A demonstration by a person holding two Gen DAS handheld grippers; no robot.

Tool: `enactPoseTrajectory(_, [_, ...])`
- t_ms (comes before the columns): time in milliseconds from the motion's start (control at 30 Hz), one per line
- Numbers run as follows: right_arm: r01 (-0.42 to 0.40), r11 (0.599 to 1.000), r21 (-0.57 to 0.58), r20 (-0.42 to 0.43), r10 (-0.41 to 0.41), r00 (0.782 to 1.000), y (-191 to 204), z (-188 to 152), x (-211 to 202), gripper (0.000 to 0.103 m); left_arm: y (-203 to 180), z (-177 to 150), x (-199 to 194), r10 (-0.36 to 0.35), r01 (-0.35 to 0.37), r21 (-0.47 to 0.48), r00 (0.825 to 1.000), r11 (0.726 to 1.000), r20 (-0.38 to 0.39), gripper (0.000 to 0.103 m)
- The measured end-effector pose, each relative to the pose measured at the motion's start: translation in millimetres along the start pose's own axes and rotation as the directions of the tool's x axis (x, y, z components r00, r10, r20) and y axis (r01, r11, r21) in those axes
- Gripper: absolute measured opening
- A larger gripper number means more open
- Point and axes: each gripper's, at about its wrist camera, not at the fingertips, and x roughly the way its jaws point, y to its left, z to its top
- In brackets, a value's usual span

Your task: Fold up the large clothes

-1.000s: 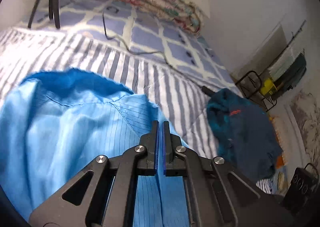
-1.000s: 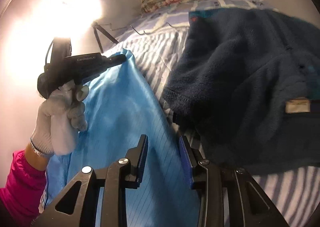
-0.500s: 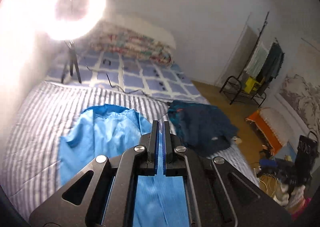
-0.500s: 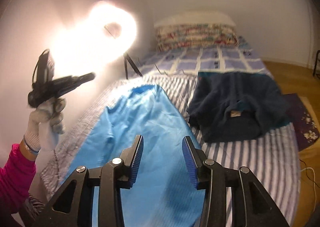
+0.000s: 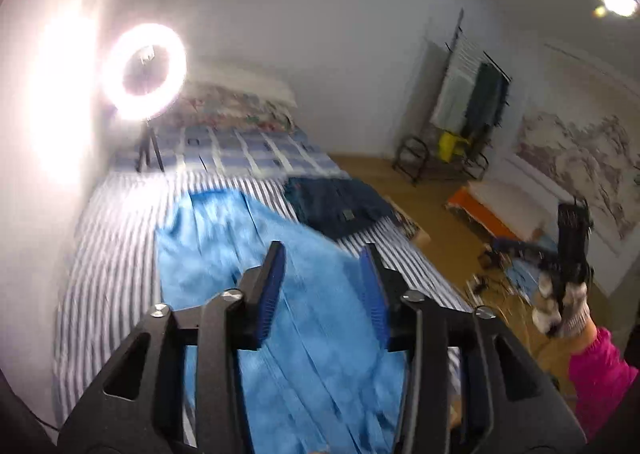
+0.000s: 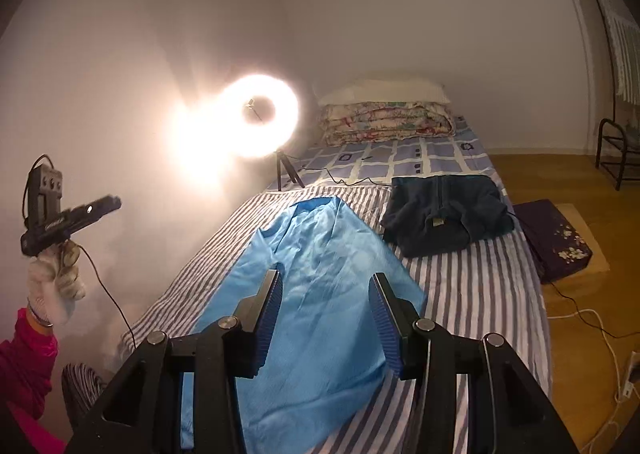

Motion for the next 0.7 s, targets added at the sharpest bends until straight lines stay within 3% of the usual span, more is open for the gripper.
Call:
enactPoseTrajectory(67, [0.01, 1.0, -0.005, -0.002, -0.01, 1.0, 9, -13, -14, 0.051, -9, -31, 2, -0.039, 0.038, -0.022, 0.998, 0.999, -0.056, 0.058])
enactPoseTrajectory(167, [0.028, 1.0, -0.007, 0.002, -0.028, 1.0, 16, -33, -24, 0.066, -23, -70, 14, -0.087, 0.082, -0.042, 0.987, 0.996, -0.137, 0.058])
enactPoseTrajectory(267, [0.019, 1.0, 0.025, -0.017, -0.018, 1.0, 13, -51, -23, 0.066, -39, -112, 42, -0.132, 0.117, -0.082, 0.968, 0.99, -0.214, 0.059])
enactPoseTrajectory(400, [0.011, 0.998, 0.068, -0.045, -0.008, 0.999, 3, -65, -9, 0.068, -65, -159, 96, -0.181, 0.155, -0.106, 0.929, 0.982, -0.321, 0.059])
enactPoseTrajectory(567, [0.004, 0.997, 0.083, -0.116, 0.006, 0.993, -10, -76, 24, 0.072, -80, -199, 168, -0.12, 0.09, -0.089, 0.891, 0.992, -0.439, 0.059])
enactPoseTrajectory(700, [0.035, 0.989, 0.142, -0.141, -0.015, 0.99, -29, -82, 47, 0.072, -76, -212, 175, -0.133, 0.072, -0.151, 0.884, 0.986, -0.448, 0.059])
